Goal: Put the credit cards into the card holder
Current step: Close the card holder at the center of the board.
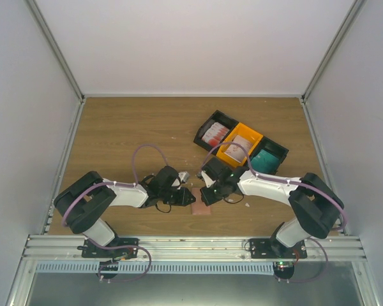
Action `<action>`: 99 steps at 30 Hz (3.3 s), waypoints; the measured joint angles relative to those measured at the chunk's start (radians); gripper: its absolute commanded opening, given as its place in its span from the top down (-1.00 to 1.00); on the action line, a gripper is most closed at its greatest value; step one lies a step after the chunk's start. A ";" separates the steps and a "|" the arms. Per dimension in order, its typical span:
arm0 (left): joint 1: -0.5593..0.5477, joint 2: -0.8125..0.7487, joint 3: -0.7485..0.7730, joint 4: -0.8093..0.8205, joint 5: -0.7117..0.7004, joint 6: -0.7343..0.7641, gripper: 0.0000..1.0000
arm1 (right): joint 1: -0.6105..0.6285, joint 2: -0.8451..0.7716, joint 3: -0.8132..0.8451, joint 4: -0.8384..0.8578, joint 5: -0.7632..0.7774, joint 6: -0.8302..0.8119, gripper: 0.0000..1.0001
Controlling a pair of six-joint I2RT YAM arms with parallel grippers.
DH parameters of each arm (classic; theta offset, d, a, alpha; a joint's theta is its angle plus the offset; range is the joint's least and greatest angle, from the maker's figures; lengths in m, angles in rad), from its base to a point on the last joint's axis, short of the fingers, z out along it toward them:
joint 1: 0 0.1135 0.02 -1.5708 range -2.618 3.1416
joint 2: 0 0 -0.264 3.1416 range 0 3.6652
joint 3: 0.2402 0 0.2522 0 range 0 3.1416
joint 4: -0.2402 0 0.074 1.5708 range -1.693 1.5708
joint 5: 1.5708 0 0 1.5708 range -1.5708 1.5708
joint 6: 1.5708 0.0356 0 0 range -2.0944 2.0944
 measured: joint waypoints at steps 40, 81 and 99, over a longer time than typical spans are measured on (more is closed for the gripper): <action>0.070 -0.414 0.004 -0.311 -0.130 0.045 -0.02 | 0.143 -0.119 0.099 -0.177 0.391 0.224 0.06; 0.070 -0.208 -0.077 -0.083 0.043 -0.022 0.06 | 0.187 0.057 0.178 -0.240 0.391 0.299 0.99; 0.056 -0.089 -0.062 -0.039 0.075 -0.024 0.34 | 0.187 0.045 0.167 -0.208 0.355 0.293 0.99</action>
